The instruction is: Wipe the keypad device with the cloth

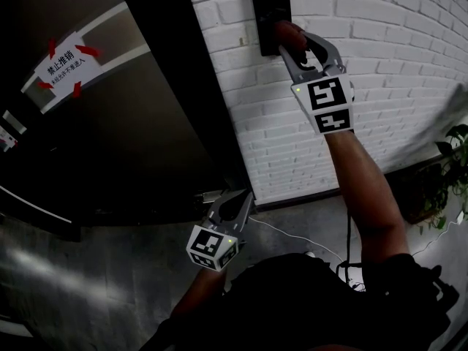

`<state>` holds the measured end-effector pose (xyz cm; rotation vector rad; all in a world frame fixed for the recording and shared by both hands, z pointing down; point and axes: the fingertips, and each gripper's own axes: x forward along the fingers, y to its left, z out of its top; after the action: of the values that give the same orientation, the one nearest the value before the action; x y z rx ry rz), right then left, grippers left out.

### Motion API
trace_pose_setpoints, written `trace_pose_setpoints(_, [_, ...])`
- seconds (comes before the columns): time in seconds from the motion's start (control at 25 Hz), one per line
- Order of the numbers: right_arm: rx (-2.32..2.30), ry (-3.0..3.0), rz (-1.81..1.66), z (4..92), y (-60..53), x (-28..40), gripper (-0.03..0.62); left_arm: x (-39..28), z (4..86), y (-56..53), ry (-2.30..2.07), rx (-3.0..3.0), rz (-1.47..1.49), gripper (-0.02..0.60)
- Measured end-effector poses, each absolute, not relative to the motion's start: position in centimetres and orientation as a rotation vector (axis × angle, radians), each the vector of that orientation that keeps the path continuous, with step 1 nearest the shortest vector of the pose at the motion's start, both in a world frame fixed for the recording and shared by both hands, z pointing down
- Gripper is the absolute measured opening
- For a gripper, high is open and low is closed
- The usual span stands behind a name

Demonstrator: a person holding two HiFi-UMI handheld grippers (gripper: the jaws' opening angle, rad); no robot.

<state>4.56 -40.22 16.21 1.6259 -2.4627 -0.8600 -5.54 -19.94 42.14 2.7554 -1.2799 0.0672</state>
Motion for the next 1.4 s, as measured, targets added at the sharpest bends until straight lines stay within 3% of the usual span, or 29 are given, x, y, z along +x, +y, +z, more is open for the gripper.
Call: trace_pose_setpoints(1.4, [1.707,-2.361,-0.787,17.5,-39.5,10.8,0.144,-7.2,42.0,-20.5,-1.305,2.761,0.06,0.017])
